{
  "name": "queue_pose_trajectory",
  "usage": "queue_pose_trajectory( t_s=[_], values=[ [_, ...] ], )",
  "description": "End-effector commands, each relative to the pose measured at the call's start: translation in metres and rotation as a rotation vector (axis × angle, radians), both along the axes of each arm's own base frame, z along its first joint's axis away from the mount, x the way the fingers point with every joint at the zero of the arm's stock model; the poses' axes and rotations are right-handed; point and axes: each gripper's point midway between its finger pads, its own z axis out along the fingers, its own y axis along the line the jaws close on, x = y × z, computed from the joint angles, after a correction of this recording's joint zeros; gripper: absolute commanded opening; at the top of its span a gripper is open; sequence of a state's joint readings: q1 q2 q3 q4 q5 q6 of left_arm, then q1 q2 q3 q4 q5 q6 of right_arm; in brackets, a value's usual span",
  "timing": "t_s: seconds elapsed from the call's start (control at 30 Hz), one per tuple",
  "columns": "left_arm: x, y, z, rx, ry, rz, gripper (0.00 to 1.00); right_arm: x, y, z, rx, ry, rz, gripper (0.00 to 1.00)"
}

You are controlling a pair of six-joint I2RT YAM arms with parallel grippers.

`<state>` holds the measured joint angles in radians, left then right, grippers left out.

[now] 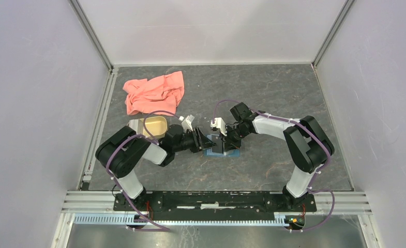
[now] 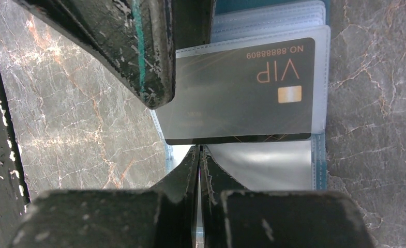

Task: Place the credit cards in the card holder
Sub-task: Insert the credit card into the card holder.

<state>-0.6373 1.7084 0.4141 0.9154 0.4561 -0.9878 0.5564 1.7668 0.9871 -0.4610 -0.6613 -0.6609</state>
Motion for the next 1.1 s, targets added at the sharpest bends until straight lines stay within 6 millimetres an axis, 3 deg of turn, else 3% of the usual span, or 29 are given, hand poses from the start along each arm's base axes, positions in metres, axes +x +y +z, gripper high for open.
queue_pose_trajectory(
  t_s=[0.0,0.3,0.6,0.83,0.93,1.07],
  values=[
    [0.002,-0.013,0.031,-0.107,-0.04,-0.027,0.48,0.003,-0.005,-0.004,-0.035,-0.017,0.013,0.07],
    [0.004,-0.017,0.035,-0.151,-0.027,-0.021,0.45,0.009,-0.006,0.014,-0.007,-0.066,0.024,0.11],
    [0.012,-0.02,0.022,-0.106,0.001,-0.009,0.38,0.016,-0.014,0.038,0.083,-0.074,-0.011,0.17],
    [0.015,-0.032,0.026,-0.124,0.0,-0.033,0.28,0.022,-0.006,0.039,0.171,0.034,-0.176,0.17],
    [0.015,-0.039,0.032,-0.145,-0.01,-0.054,0.29,0.028,-0.006,0.031,0.157,0.092,-0.272,0.15],
    [0.007,-0.052,0.043,-0.213,-0.027,-0.115,0.39,0.037,-0.013,0.028,0.143,0.107,-0.323,0.13]
  ],
)
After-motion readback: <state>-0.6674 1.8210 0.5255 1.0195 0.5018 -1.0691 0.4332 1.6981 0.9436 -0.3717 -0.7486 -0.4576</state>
